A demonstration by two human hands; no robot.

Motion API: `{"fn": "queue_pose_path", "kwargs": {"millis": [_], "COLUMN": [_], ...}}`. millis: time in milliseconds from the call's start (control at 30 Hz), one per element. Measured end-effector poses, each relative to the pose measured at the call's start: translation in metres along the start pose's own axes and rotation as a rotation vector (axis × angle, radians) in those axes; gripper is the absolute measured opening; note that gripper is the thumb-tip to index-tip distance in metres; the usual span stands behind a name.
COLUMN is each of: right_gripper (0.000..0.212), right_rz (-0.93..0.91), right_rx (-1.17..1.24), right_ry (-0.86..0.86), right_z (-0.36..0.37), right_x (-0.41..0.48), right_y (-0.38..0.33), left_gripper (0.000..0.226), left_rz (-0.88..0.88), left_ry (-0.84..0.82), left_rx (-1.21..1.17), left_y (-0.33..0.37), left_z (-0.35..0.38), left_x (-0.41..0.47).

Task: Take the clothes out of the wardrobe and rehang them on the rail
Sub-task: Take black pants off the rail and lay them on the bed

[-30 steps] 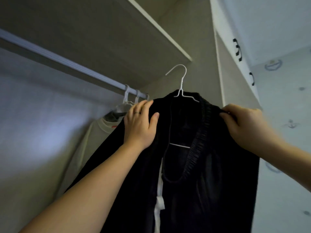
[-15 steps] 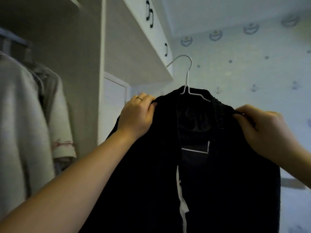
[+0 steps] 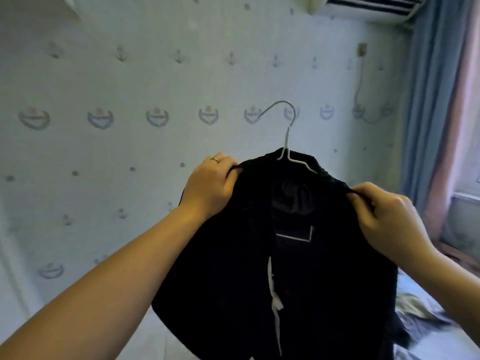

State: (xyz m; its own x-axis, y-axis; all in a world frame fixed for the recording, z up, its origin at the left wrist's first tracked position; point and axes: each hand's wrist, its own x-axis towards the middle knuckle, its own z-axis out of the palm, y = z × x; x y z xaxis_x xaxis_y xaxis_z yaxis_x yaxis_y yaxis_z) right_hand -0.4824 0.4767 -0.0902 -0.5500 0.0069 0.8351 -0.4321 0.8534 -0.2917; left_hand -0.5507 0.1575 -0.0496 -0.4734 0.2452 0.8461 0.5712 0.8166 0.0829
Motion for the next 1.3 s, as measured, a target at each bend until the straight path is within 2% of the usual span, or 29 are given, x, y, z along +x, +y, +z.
{"fn": "queue_pose_path", "kwargs": {"millis": [233, 367, 500, 600, 767, 933, 1300], "right_gripper": [0.007, 0.011, 0.014, 0.013, 0.012, 0.012, 0.015], "right_rz": [0.271, 0.526, 0.742, 0.895, 1.109, 1.266, 1.427], "right_rx": [-0.220, -0.325, -0.372, -0.412, -0.404, -0.407, -0.309], "right_ry": [-0.047, -0.105, -0.171, -0.194, -0.222, -0.226, -0.331], "right_z": [0.001, 0.020, 0.046, 0.066, 0.080, 0.072, 0.031], "right_x": [-0.077, -0.135, -0.188, -0.222, -0.266, -0.300, -0.349], "right_y": [0.104, 0.148, 0.177, 0.190, 0.205, 0.225, 0.351], "left_gripper": [0.032, 0.028, 0.035, 0.027, 0.027, 0.013, 0.019], "left_rz": [0.030, 0.035, 0.053, 0.034, 0.094, 0.146, 0.137], "left_ry": [-0.202, -0.408, -0.591, -0.721, -0.914, -1.003, -1.133], "left_rx": [-0.298, -0.438, -0.543, -0.596, -0.636, -0.667, -0.526], "left_y": [0.039, 0.055, 0.066, 0.073, 0.088, 0.127, 0.240], "left_z": [0.186, 0.284, 0.362, 0.408, 0.470, 0.513, 0.609], "left_x": [-0.021, -0.054, -0.087, -0.112, -0.143, -0.161, -0.179]}}
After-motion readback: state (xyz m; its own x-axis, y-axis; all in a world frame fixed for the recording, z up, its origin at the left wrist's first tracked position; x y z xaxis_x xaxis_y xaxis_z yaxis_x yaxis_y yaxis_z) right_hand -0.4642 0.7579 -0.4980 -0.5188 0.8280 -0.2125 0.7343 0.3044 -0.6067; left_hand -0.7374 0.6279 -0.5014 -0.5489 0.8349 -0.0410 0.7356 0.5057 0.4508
